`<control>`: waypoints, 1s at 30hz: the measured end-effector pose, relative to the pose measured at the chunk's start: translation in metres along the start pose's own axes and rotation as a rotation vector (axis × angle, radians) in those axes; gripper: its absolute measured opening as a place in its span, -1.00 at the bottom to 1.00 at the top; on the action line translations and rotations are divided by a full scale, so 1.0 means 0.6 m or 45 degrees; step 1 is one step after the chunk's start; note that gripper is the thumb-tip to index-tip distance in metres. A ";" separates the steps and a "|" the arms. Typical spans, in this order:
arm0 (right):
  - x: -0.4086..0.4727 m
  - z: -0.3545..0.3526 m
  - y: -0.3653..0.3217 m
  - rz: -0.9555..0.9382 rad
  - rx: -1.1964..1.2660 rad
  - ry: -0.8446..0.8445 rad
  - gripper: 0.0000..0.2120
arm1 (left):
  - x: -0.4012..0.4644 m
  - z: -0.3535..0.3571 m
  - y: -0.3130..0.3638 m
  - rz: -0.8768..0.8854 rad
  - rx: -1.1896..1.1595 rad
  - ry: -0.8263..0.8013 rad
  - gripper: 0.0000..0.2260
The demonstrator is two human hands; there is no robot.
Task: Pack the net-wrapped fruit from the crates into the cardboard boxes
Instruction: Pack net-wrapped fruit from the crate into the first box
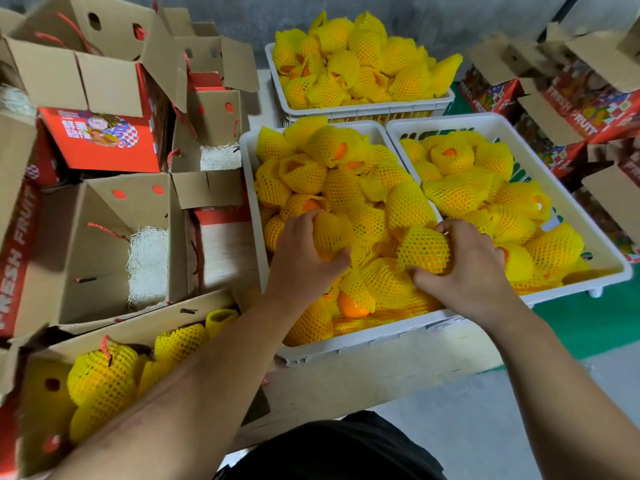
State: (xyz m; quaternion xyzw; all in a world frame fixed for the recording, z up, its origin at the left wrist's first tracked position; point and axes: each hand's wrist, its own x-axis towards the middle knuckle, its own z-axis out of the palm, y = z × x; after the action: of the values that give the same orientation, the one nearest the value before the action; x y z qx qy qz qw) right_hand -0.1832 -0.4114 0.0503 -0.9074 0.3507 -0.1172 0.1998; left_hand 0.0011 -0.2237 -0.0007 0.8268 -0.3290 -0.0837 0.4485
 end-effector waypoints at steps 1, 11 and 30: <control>0.000 0.004 -0.008 -0.016 0.074 0.020 -0.29 | -0.012 -0.007 0.003 -0.094 -0.200 -0.028 -0.32; -0.022 0.078 -0.200 -0.121 0.628 -0.169 -0.36 | -0.161 -0.160 -0.020 -0.531 -0.776 0.131 -0.49; -0.155 0.356 -0.457 0.065 0.352 -1.206 -0.36 | -0.308 -0.351 -0.187 -0.944 0.455 -0.065 -0.47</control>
State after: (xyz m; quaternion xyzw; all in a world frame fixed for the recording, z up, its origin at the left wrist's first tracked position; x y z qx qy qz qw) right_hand -0.0140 -0.1032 -0.0253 -0.8171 0.2245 0.2678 0.4584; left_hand 0.0030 0.0780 0.0037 0.9519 -0.0292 -0.2015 0.2289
